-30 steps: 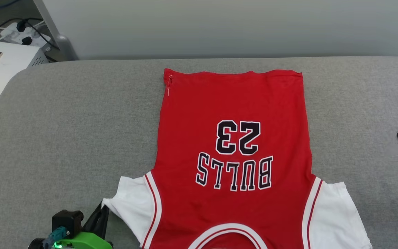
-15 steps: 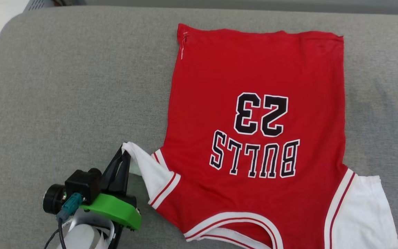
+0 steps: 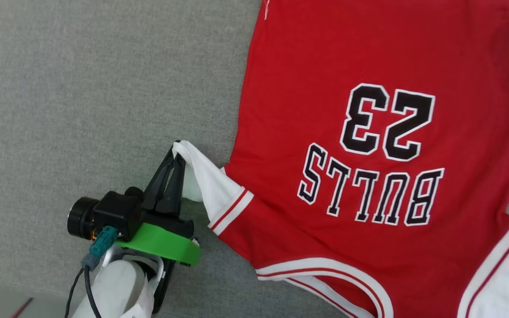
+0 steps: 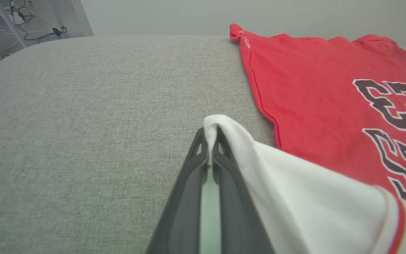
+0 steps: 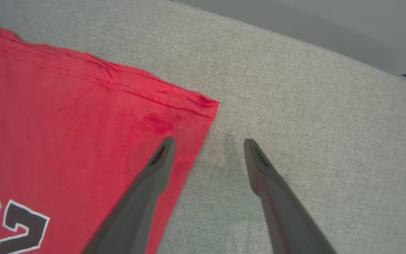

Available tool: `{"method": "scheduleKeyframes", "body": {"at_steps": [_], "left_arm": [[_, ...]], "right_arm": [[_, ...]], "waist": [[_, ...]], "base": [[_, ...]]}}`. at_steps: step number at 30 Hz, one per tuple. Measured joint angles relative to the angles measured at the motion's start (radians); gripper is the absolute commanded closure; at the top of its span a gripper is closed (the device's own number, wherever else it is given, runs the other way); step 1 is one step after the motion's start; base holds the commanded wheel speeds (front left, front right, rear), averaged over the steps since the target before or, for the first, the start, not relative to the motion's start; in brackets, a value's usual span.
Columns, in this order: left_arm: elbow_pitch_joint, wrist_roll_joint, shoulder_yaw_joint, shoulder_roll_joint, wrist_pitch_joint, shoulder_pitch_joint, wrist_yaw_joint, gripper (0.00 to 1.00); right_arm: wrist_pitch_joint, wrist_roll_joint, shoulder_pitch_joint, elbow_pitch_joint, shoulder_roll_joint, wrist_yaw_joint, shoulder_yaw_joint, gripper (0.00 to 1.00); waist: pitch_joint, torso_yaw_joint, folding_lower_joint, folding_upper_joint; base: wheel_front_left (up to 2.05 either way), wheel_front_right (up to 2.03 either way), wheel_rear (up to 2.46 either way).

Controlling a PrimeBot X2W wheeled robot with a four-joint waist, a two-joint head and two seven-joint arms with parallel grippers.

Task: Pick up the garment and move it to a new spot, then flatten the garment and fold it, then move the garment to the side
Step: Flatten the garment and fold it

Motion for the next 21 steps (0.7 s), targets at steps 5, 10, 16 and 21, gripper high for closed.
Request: {"method": "scheduleKeyframes", "body": {"at_steps": [5,10,16,21], "left_arm": [[-0.007,0.024,0.011,-0.034,0.0,-0.012,-0.026,1.0],[-0.006,0.055,0.031,-0.06,0.0,-0.017,-0.046,1.0],[0.012,0.075,0.052,-0.078,0.0,-0.017,-0.066,1.0],[0.038,0.085,0.071,-0.093,0.0,-0.014,-0.082,1.0]], "right_arm": [[-0.04,-0.035,-0.011,0.077,0.027,0.0,0.003,0.0],[-0.045,-0.035,-0.005,0.112,0.02,0.0,0.015,0.0],[-0.056,-0.03,-0.004,0.111,-0.002,0.0,0.033,1.0],[-0.123,-0.012,0.002,0.112,0.0,0.0,0.063,1.0]], "waist": [[0.064,0.031,0.0,0.0],[0.1,0.057,-0.0001,0.0],[0.1,0.068,-0.0001,0.0],[0.07,0.063,-0.0001,0.0]], "base": [[0.0,0.0,0.0],[0.0,0.0,0.0],[0.0,0.0,0.0],[0.0,0.0,0.0]]}}
